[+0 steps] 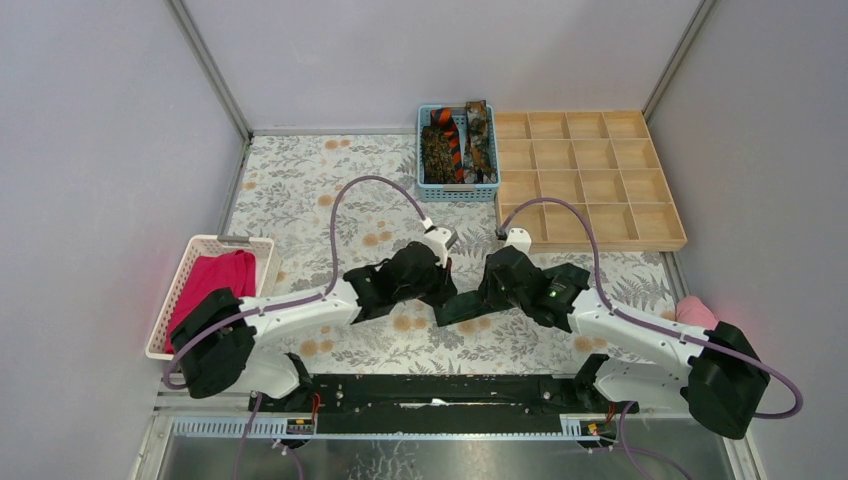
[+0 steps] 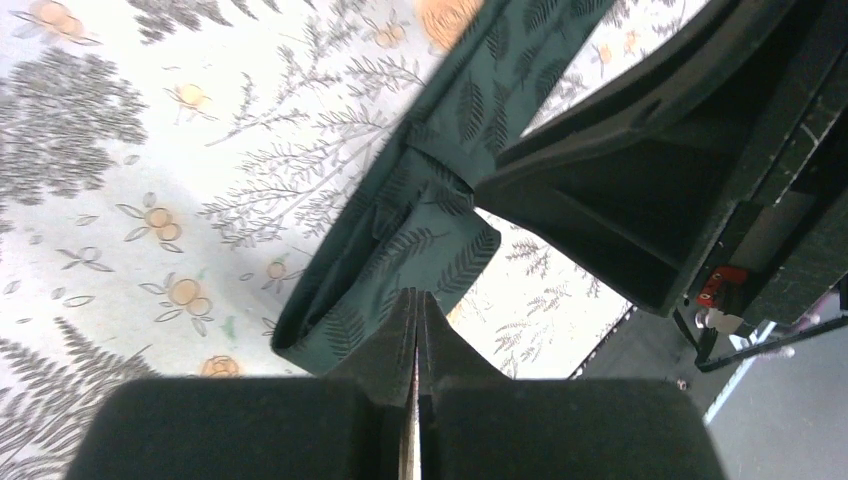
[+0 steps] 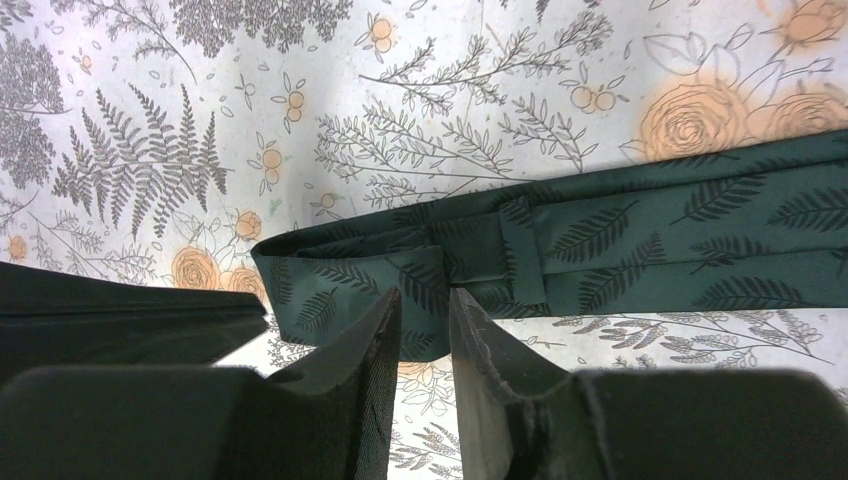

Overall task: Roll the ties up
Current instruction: Roll the tie at the center of the board.

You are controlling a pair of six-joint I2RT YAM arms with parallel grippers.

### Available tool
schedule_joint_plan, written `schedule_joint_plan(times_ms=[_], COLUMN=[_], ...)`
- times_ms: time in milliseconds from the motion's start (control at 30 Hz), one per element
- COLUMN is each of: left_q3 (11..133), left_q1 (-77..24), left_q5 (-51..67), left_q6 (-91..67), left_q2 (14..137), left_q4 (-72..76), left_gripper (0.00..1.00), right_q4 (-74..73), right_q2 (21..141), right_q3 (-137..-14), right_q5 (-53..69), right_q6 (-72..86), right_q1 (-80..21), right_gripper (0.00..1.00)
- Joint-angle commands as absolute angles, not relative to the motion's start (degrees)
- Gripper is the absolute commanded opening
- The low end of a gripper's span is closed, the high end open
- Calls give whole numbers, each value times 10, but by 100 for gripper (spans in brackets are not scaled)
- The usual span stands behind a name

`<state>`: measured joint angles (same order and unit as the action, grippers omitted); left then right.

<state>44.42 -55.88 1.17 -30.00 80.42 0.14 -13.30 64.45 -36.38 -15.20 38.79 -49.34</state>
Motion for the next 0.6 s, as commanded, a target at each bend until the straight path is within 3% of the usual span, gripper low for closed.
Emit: schedule_joint_plan(times_ms=[0,100,267,567], left_q3=[461,434,392,379], left_q1=[-545,-495,-399,-375], left_q5=[-64,-60,-51,-46], left_q6=[-318,-352,-364,-352], left_q2=[761,699,582,547], left_q4=[-41,-49,-59,-80], left_gripper=[0,0,0,0], right_q4=[-174,-232,-309,-360], right_q2=[630,656,742,903], right_q3=[-413,-464,-550,-655], right_q5=[-204,-269,-365,-406], right_q6=[364,353,373,390], right_q1=[-509,-557,-662,-738], right_gripper=[32,35,48,62])
